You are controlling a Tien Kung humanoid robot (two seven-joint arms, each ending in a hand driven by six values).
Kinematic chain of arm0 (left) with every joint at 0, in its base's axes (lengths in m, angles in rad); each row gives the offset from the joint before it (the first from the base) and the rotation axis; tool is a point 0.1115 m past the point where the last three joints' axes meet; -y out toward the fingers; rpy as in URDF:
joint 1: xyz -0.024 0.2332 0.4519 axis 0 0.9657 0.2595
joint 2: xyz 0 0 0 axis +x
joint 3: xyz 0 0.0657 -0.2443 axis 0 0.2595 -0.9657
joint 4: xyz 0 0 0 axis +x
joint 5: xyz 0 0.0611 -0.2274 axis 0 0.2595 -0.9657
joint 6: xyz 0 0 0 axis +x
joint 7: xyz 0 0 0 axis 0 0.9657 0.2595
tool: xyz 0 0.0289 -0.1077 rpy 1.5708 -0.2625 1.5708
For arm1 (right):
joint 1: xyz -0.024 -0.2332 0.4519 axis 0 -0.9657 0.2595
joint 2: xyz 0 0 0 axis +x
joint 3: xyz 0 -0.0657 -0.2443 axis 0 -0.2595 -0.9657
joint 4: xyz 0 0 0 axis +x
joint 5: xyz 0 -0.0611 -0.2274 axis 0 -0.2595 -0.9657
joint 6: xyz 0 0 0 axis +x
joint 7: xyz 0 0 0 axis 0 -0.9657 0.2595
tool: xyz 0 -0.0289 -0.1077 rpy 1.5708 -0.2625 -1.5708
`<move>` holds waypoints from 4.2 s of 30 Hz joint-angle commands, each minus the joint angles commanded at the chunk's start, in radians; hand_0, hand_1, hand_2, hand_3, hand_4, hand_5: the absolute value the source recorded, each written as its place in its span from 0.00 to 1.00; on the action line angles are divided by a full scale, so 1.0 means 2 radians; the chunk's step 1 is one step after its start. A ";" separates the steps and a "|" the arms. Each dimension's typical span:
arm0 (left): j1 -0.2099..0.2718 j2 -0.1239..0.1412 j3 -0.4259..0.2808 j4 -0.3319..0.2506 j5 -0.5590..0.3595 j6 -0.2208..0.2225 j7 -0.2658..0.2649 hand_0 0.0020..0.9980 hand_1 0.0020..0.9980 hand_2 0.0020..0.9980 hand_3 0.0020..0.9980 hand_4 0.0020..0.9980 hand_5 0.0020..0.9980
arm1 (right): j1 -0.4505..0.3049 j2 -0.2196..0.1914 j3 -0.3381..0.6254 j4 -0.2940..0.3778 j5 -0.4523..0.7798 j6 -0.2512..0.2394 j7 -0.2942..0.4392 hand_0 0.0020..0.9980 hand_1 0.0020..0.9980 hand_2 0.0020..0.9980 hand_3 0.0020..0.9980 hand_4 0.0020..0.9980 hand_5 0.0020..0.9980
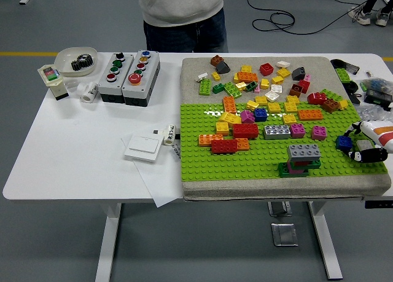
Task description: Pick up the brick,pile it on top of brick,press brick,pick up the brick,pile it on top of brick,press brick
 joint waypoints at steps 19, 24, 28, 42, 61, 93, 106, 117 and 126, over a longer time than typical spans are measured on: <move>0.000 -0.001 0.002 0.000 -0.005 -0.001 -0.001 0.62 0.73 0.70 0.55 0.57 0.62 | -0.003 -0.007 0.015 0.015 -0.012 -0.017 0.014 0.63 0.62 0.65 0.50 0.63 0.42; 0.001 -0.001 0.004 0.000 -0.009 -0.002 -0.004 0.62 0.73 0.70 0.55 0.57 0.62 | -0.012 -0.025 0.050 0.047 -0.023 -0.014 0.017 0.63 0.63 0.65 0.50 0.64 0.43; 0.002 0.000 0.006 0.001 -0.012 -0.003 -0.005 0.62 0.73 0.70 0.55 0.57 0.62 | -0.023 -0.048 0.071 0.086 -0.040 -0.012 0.018 0.63 0.63 0.65 0.49 0.63 0.46; 0.004 0.001 0.007 0.001 -0.014 -0.004 -0.008 0.62 0.72 0.69 0.55 0.57 0.62 | -0.081 -0.127 0.137 0.314 -0.134 0.033 -0.028 0.62 0.62 0.64 0.49 0.61 0.45; 0.005 0.002 0.007 0.002 -0.012 -0.004 -0.008 0.62 0.72 0.69 0.55 0.57 0.62 | -0.142 -0.173 0.149 0.482 -0.132 0.067 -0.042 0.62 0.62 0.65 0.50 0.63 0.43; 0.005 0.002 0.006 -0.001 -0.011 0.001 -0.006 0.62 0.72 0.69 0.55 0.57 0.61 | -0.111 -0.164 0.101 0.449 -0.142 0.067 -0.034 0.62 0.63 0.67 0.53 0.70 0.42; 0.003 0.002 0.007 -0.001 -0.012 0.000 -0.007 0.62 0.72 0.69 0.55 0.57 0.61 | -0.103 -0.162 0.092 0.447 -0.146 0.067 -0.031 0.62 0.64 0.68 0.53 0.71 0.42; 0.002 0.002 0.008 -0.001 -0.013 0.000 -0.007 0.62 0.72 0.69 0.55 0.57 0.61 | -0.100 -0.160 0.090 0.446 -0.146 0.068 -0.031 0.62 0.64 0.69 0.55 0.72 0.42; 0.002 0.002 0.008 -0.001 -0.013 0.000 -0.007 0.62 0.72 0.69 0.55 0.57 0.61 | -0.098 -0.158 0.090 0.441 -0.146 0.069 -0.032 0.62 0.64 0.70 0.57 0.72 0.42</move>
